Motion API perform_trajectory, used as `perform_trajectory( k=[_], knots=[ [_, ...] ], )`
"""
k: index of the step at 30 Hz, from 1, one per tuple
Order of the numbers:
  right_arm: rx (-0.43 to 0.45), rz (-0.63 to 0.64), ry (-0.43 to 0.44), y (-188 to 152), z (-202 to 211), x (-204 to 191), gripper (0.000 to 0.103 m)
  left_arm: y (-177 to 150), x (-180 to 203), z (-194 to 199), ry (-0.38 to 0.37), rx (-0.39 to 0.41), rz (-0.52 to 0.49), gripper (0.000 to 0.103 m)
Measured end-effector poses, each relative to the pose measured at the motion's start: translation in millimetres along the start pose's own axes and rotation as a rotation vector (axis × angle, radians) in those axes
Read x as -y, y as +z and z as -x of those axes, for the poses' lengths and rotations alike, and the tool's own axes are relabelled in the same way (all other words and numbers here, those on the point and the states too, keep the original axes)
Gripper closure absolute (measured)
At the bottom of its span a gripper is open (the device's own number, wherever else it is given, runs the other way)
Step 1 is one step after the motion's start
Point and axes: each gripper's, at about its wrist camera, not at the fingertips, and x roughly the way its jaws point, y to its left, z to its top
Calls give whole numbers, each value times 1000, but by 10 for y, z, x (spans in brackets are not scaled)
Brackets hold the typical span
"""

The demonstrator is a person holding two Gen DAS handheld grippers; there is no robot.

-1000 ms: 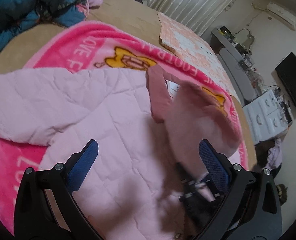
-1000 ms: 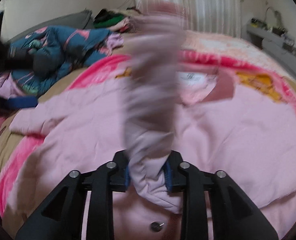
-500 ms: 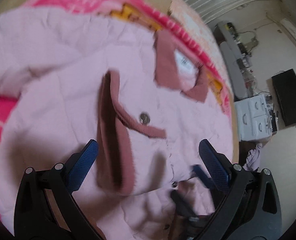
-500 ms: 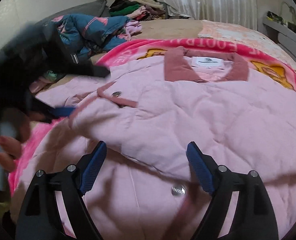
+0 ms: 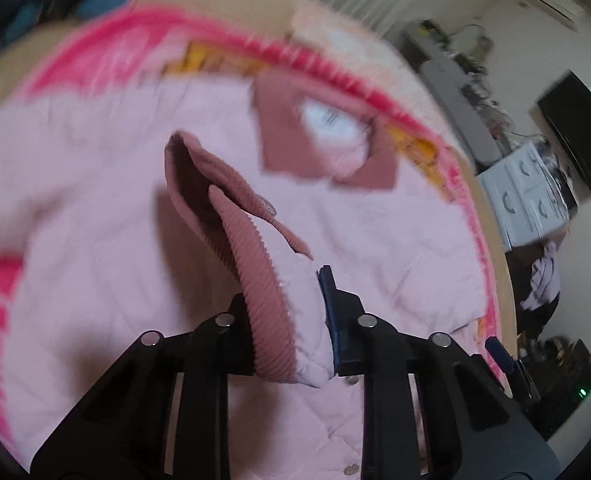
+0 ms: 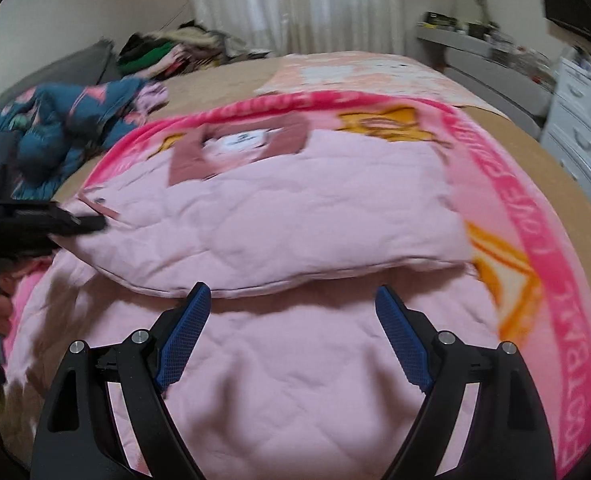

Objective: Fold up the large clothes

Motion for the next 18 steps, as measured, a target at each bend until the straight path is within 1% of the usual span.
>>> perform_trajectory(
  k=[4, 6, 7, 10, 12, 14, 18],
  knots=[
    [29, -56, -35, 64, 71, 272, 20, 285, 278, 520, 18, 168, -142, 88],
    [33, -84, -37, 111, 69, 380, 20, 345, 322, 614, 38, 206, -194, 88],
    [34, -94, -45, 130, 57, 417, 20, 363, 297, 597, 74, 209, -225, 88],
    [30, -112, -56, 189, -24, 478, 20, 308, 143, 397, 157, 171, -244, 88],
    [23, -109, -49, 224, -91, 486, 20, 220, 0, 161, 225, 129, -264, 88],
    [13, -95, -47, 261, -163, 439, 20, 153, -131, -11, 243, 87, -251, 87],
    [1, -44, -27, 358, -282, 310, 20, -16, -347, -225, 279, 36, -228, 86]
  ],
)
